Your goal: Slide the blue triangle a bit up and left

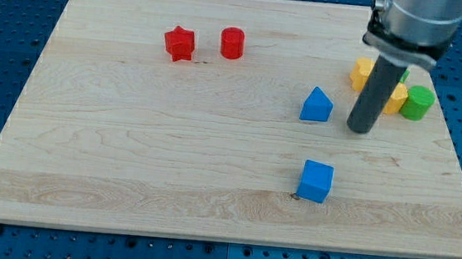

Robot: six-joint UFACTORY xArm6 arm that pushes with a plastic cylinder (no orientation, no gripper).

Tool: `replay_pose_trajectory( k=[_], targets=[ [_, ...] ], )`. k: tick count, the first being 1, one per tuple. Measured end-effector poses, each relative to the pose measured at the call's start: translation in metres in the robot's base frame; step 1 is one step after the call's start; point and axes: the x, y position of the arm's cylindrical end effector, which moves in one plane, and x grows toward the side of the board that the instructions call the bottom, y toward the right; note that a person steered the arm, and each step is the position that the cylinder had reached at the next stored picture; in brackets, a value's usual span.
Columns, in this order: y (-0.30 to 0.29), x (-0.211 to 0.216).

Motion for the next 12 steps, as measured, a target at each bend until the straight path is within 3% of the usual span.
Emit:
replay_pose_trajectory(
  k=[1, 3, 6, 8, 10, 12],
  targets=[
    [-0.017, 0.015],
    [-0.053, -0.011],
    [0.000, -0.022],
    [-0.042, -0.060],
    [-0.084, -0.069],
    [-0.027, -0.057]
  ],
)
